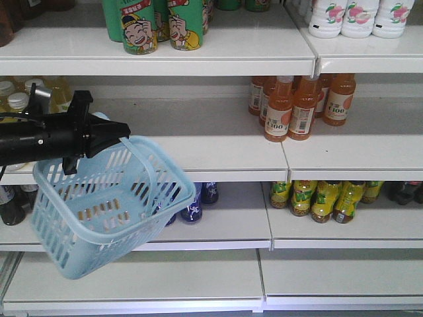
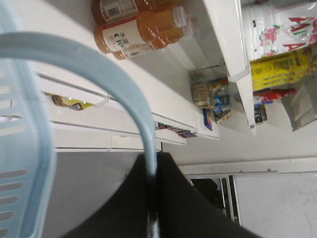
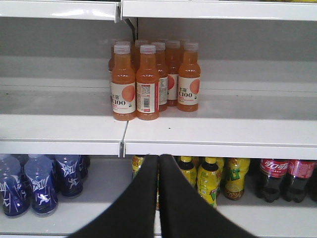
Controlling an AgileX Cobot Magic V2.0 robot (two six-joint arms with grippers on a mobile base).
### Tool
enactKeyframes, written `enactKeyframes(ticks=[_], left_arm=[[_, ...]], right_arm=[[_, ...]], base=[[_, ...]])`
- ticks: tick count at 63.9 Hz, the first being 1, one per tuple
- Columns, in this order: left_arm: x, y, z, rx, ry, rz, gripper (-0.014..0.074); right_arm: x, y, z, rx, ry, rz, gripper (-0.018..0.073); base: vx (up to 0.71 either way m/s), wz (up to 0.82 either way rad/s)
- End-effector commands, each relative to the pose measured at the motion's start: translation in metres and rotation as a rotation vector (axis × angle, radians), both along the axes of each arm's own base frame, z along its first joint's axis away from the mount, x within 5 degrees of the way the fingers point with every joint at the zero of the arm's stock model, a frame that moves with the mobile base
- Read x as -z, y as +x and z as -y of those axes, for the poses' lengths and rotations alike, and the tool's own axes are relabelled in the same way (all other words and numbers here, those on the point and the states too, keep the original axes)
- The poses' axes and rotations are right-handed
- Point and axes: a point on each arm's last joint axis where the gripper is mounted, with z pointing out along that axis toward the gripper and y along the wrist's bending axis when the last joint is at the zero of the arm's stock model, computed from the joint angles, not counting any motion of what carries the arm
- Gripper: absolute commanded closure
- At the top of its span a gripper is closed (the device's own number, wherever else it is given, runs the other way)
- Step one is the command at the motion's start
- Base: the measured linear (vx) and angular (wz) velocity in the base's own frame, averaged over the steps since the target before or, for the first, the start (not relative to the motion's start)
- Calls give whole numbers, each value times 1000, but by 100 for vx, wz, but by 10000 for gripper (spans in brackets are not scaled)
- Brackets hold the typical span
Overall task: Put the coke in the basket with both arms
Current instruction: 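Lift the basket off the shelf and pull it toward the robot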
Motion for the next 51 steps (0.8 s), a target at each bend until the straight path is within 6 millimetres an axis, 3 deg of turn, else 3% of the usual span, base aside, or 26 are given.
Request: enactKeyframes(ticks=[1, 8, 39, 51], left_arm=[[-36, -17, 3, 122, -113, 145, 604], [-39, -26, 6, 221, -107, 160, 604], [-67, -74, 9, 356, 145, 287, 604], [-62, -96, 10, 374, 169, 300, 604]], right_arm=[[-5, 0, 0, 2, -11, 82, 561], [-5, 0, 0, 2, -11, 82, 561], [-5, 0, 0, 2, -11, 82, 561], [-5, 0, 0, 2, -11, 82, 561]], base=[[0, 0], [0, 0], [0, 0], [0, 0]])
